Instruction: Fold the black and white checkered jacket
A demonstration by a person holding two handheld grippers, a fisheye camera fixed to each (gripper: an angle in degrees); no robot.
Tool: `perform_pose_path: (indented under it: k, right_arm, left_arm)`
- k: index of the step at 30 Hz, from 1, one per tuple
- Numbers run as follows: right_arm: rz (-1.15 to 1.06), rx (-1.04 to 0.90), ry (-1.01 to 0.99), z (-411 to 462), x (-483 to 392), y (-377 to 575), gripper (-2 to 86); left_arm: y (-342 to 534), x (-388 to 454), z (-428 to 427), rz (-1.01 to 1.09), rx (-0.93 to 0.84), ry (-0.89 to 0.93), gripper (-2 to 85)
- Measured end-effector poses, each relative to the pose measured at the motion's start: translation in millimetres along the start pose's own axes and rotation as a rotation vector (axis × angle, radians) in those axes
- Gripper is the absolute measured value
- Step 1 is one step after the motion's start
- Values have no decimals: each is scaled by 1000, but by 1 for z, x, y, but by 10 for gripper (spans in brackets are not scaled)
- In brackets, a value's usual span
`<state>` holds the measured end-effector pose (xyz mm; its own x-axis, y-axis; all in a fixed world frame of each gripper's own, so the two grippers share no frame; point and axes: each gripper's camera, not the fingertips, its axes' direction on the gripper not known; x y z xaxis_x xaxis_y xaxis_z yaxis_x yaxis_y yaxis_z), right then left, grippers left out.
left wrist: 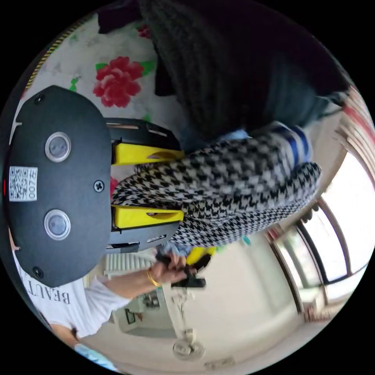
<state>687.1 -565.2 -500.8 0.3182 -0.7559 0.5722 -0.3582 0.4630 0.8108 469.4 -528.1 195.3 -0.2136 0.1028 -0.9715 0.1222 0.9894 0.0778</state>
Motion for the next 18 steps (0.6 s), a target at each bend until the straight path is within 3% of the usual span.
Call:
perform_pose_path:
  k: [2,5,7,11,14,16,18]
  right_arm:
    - [-74,-40,38,14,24,15,93]
    - [-223,92,29,-23,51,62,94]
    - [-223,123,177,-50,83,90,97]
    - [-60,63,732,-107,188,150,106]
    - [33,-75,977,-122,246,181,105]
    - [37,-140,942,-113,268,194,97]
    - [99,-27,869,-115,272,200,76]
  left_arm:
    - [5,-15,33,-12,-52,-55,166]
    - [27,-24,23,0,94,32,159]
    - [48,-21,14,39,134,-33,152]
    - [128,-28,8,-3,211,-149,135]
    - [191,-27,27,-51,121,-290,123]
    - [227,-25,44,-79,53,-334,110]
    - [265,-27,71,-130,-52,-306,100]
